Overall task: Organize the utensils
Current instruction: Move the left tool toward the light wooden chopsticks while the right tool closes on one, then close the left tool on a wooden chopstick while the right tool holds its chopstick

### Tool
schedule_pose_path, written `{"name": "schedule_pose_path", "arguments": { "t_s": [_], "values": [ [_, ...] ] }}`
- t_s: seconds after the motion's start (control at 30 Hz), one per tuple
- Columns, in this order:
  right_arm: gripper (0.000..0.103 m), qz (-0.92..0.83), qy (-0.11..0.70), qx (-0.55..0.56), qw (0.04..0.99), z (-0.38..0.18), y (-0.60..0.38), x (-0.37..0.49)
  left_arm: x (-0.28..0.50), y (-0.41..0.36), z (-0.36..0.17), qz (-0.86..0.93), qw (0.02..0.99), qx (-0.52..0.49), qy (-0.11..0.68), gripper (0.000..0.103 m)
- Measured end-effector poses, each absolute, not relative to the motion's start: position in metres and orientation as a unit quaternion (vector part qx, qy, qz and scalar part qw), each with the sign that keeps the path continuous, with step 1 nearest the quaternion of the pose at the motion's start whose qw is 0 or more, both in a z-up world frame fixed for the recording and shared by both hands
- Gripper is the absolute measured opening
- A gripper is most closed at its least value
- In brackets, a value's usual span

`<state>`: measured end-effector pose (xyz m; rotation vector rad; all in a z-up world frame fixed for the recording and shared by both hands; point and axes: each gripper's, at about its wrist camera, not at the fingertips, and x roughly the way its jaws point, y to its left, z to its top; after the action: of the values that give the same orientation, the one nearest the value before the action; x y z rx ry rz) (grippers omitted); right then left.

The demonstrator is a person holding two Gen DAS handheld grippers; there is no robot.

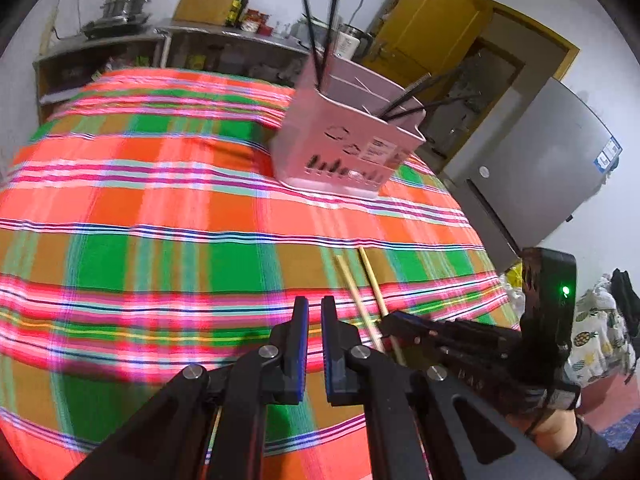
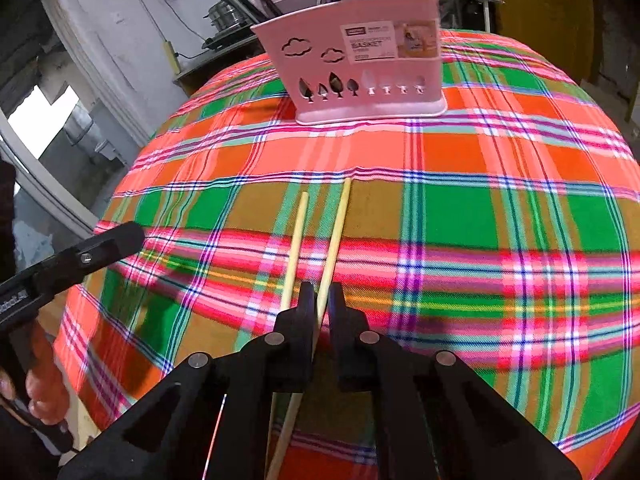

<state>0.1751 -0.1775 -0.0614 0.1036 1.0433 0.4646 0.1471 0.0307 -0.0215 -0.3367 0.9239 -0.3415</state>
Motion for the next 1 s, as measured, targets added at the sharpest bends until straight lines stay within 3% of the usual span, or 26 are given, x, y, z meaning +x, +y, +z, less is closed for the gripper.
{"name": "schedule_pose_path", "arguments": {
  "t_s": [0.2,0.27,0.33,0.47,0.6,0.67,0.73,1.0],
  "values": [
    [0.006,0.195,0.494,0.051,0.846,-0.06,-0.21,0.163,0.169,-0.008,-0.039,-0.176,0.85,-0.158,0.47,0.005],
    [0.006,0.184,0.494,0.055,0.848,-0.06,-0.224,0.159,0.175,-0.019,-0.046,-0.175,0.847,-0.156,0.478,0.01],
    [0.006,0.179,0.495,0.068,0.848,-0.06,-0.235,0.157,0.181,-0.029,-0.053,-0.167,0.843,-0.152,0.489,0.026],
    [0.006,0.177,0.495,0.079,0.847,-0.059,-0.247,0.153,0.189,-0.042,-0.062,-0.149,0.846,-0.134,0.494,0.03],
    [0.007,0.177,0.489,0.079,0.85,-0.053,-0.249,0.158,0.194,-0.059,-0.063,-0.134,0.857,-0.078,0.491,0.029],
    [0.008,0.176,0.486,0.079,0.852,-0.051,-0.248,0.162,0.194,-0.066,-0.062,-0.122,0.864,-0.036,0.487,0.014],
    [0.01,0.174,0.484,0.079,0.854,-0.05,-0.246,0.17,0.196,-0.065,-0.063,-0.124,0.863,-0.025,0.488,0.007],
    [0.011,0.184,0.495,0.063,0.847,-0.056,-0.232,0.199,0.196,-0.036,-0.06,-0.128,0.857,-0.045,0.497,0.005]
  ]
}}
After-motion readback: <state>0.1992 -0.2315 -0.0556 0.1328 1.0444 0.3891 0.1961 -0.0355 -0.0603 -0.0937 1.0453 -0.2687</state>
